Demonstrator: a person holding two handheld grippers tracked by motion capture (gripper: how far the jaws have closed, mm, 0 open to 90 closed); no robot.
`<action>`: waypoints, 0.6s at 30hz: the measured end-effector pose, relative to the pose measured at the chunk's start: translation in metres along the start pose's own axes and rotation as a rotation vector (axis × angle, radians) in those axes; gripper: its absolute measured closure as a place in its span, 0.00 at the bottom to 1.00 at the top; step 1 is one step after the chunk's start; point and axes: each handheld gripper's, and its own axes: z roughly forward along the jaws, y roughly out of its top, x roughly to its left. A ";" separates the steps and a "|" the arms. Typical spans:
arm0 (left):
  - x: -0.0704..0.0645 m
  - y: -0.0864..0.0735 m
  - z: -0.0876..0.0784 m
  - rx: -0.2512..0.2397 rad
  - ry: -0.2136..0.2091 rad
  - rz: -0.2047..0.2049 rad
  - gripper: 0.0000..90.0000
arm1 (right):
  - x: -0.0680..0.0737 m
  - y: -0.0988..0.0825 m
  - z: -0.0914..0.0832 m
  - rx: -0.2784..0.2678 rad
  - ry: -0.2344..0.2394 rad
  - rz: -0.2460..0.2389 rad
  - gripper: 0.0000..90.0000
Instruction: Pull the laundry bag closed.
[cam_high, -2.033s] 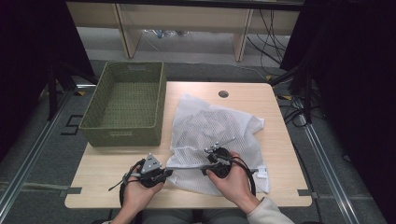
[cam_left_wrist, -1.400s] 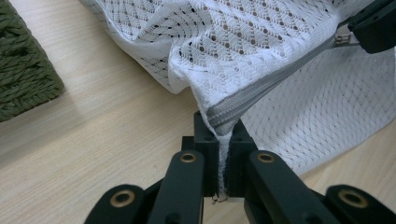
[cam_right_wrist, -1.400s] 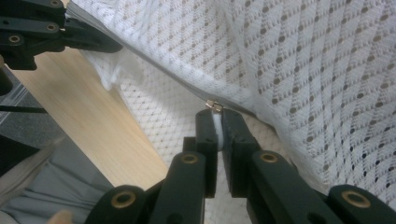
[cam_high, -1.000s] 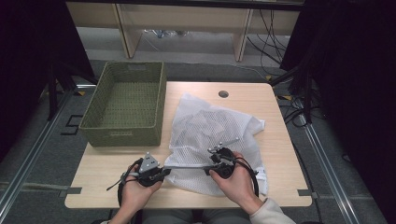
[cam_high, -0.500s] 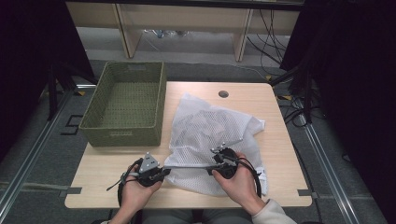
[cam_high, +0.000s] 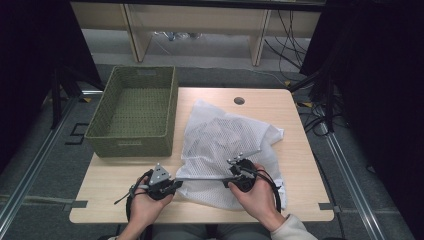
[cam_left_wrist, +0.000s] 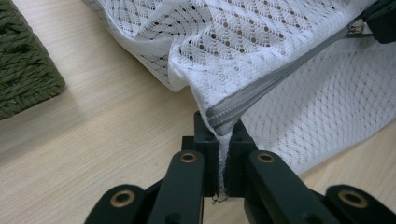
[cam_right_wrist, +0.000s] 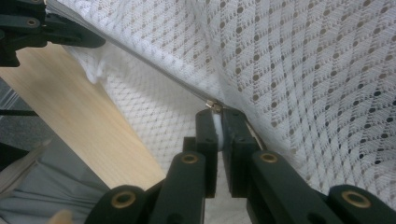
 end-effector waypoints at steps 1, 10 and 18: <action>0.000 0.000 0.000 0.003 0.003 0.000 0.96 | -0.001 0.000 0.000 -0.002 0.004 -0.007 0.97; -0.001 0.000 0.000 0.004 0.006 -0.008 0.96 | -0.002 -0.002 0.000 -0.002 -0.001 -0.004 0.97; -0.002 0.000 0.000 -0.001 0.005 -0.011 0.96 | -0.004 -0.003 -0.002 -0.006 -0.011 -0.004 0.97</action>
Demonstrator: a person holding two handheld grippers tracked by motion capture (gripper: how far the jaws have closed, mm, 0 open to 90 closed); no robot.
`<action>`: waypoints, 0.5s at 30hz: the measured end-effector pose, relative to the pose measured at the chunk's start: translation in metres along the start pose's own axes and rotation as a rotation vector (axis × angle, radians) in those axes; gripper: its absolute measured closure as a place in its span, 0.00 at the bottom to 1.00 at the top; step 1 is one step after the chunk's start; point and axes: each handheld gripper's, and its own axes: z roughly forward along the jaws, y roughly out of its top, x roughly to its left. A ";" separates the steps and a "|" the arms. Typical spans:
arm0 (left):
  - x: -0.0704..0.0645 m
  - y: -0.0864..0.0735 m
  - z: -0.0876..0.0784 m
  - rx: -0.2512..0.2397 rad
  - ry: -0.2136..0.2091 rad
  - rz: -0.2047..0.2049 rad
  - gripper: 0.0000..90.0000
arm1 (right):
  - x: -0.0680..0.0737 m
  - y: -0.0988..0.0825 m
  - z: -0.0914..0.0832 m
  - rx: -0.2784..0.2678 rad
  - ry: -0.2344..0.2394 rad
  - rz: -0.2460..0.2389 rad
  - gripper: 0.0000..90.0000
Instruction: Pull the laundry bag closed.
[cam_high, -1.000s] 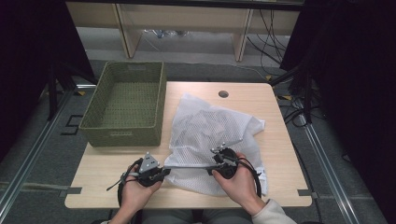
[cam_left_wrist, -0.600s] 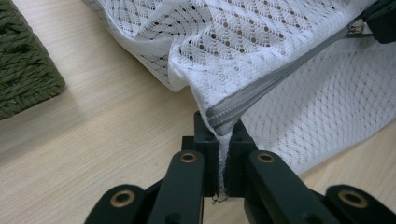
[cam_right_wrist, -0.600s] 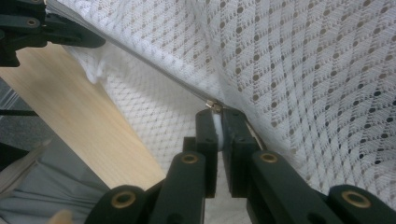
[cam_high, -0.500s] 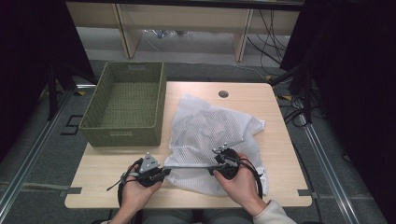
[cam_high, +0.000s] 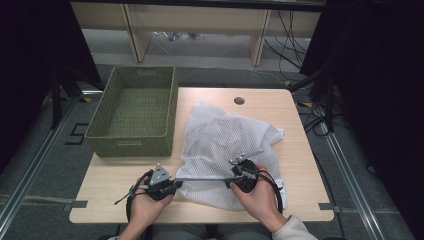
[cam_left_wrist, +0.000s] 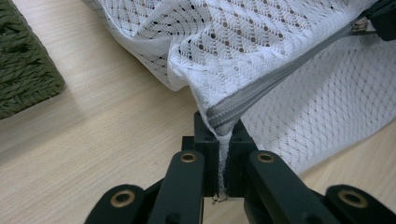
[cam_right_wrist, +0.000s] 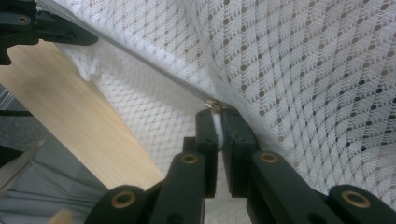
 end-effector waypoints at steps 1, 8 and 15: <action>0.001 0.000 0.000 0.001 0.003 0.007 0.96 | 0.000 0.000 0.000 0.001 0.001 0.011 0.97; -0.001 0.000 0.000 -0.009 -0.003 -0.021 0.96 | -0.002 -0.002 -0.002 -0.005 -0.006 0.013 0.97; 0.000 -0.001 0.000 -0.003 0.001 -0.012 0.96 | -0.004 -0.005 -0.003 -0.008 -0.019 0.002 0.97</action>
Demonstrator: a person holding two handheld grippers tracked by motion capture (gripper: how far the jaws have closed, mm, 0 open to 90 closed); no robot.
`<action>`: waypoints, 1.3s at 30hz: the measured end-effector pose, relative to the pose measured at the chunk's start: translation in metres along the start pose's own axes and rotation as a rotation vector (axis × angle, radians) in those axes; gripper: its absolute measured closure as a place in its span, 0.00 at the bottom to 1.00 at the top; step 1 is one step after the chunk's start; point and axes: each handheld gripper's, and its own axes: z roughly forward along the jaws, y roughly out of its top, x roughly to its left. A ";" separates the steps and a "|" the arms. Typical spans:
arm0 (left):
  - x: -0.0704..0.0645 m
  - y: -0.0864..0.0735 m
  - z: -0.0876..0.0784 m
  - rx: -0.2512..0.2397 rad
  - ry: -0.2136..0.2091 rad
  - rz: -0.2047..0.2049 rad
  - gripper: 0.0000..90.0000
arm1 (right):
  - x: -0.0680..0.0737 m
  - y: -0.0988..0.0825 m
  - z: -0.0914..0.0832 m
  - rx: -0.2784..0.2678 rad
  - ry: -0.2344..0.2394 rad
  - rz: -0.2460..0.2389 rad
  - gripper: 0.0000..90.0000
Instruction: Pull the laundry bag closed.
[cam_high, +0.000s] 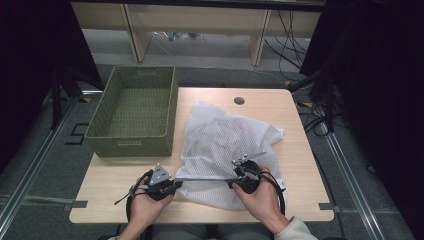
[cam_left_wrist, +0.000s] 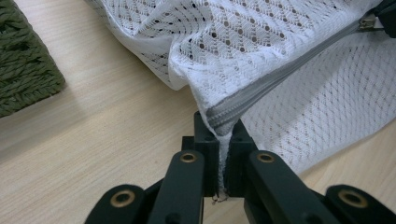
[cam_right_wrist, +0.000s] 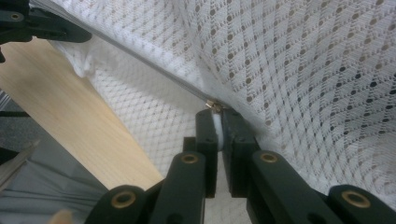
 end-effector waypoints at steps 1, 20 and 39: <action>0.000 0.000 0.000 0.000 -0.001 0.000 0.96 | 0.000 0.000 0.000 0.004 0.005 0.006 0.97; 0.000 0.000 -0.001 0.012 0.007 0.000 0.96 | 0.000 -0.002 -0.002 -0.001 -0.003 0.025 0.97; 0.002 0.000 -0.001 0.001 0.005 0.004 0.96 | -0.007 -0.007 -0.010 0.001 -0.021 0.046 0.97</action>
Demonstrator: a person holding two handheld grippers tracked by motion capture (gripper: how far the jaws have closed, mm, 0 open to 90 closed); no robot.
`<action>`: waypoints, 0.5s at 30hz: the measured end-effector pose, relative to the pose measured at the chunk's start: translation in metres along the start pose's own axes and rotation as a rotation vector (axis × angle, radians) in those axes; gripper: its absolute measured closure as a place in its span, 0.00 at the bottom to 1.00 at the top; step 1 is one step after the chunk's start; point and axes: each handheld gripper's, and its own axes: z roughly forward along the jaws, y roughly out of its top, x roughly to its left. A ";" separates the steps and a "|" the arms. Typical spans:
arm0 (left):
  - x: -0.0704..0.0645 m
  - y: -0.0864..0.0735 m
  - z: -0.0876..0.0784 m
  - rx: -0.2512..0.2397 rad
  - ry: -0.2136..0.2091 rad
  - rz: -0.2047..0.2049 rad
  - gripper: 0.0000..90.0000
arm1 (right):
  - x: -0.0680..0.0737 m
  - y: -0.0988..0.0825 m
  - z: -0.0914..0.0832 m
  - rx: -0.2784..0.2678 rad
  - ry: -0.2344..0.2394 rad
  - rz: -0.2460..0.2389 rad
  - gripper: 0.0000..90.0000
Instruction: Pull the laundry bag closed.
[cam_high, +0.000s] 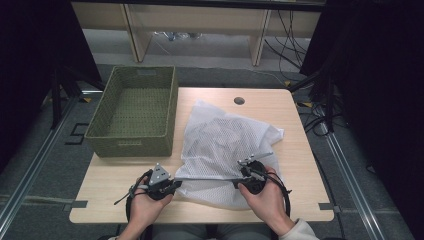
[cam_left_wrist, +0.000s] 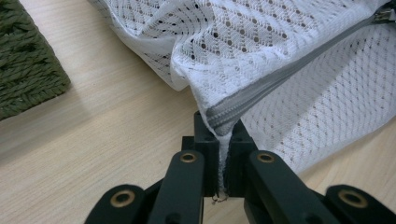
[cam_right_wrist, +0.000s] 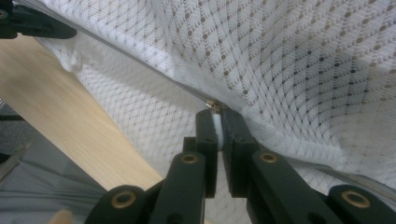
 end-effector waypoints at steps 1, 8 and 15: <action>0.000 0.000 0.000 0.003 0.003 0.006 0.96 | -0.001 0.000 0.000 -0.005 0.002 0.001 0.97; 0.001 0.000 0.000 0.002 0.001 0.009 0.96 | -0.004 -0.001 0.000 -0.002 0.004 -0.009 0.97; 0.001 0.000 -0.001 0.003 0.008 0.009 0.96 | -0.005 -0.002 -0.002 -0.008 -0.001 -0.004 0.97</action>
